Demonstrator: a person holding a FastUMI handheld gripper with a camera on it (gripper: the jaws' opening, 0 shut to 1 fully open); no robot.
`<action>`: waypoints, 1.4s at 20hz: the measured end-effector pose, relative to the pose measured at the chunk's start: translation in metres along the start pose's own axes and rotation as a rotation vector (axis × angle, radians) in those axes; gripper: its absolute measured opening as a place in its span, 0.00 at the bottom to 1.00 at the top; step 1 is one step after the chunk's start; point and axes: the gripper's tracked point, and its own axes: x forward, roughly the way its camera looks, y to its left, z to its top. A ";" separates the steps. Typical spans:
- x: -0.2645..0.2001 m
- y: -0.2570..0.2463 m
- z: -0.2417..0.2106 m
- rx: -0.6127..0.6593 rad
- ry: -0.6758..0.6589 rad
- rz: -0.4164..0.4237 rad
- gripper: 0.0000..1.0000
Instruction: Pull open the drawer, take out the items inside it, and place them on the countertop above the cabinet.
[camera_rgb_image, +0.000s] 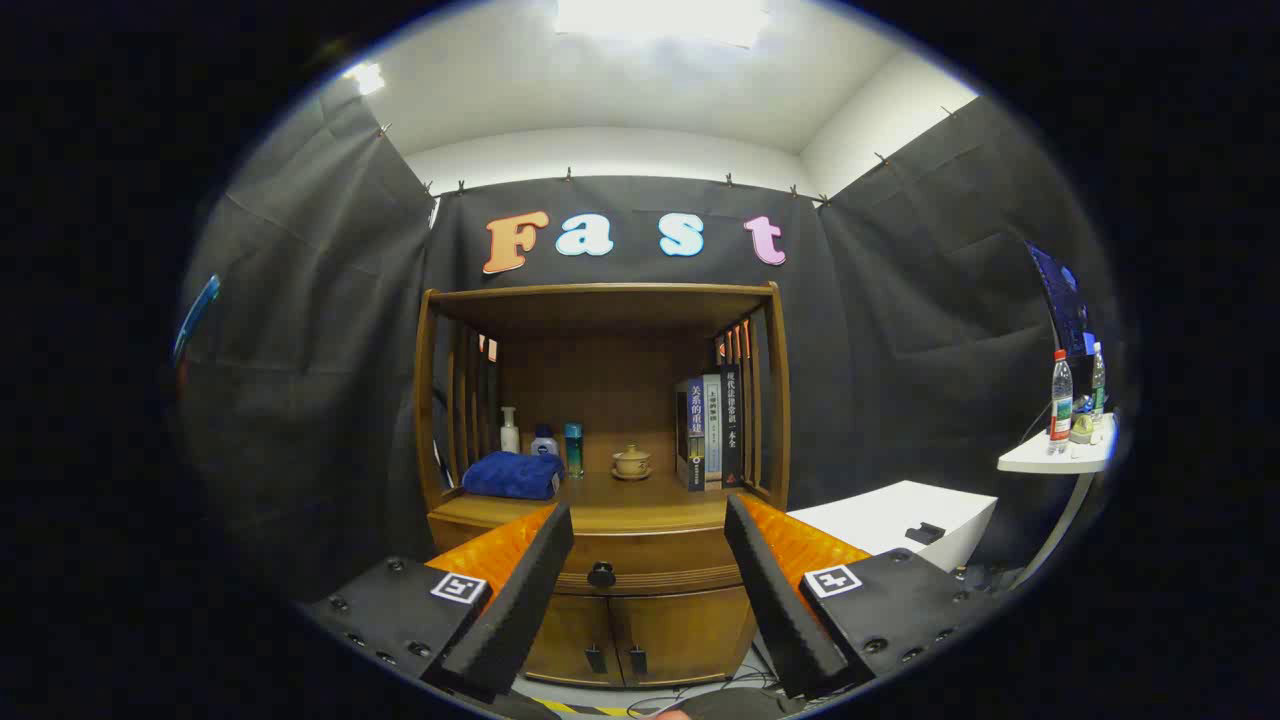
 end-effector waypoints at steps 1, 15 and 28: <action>-0.003 -0.001 0.002 0.000 -0.004 -0.004 0.99; -0.005 0.005 0.001 -0.007 -0.007 0.012 0.99; -0.003 0.011 -0.006 0.002 0.010 0.030 0.99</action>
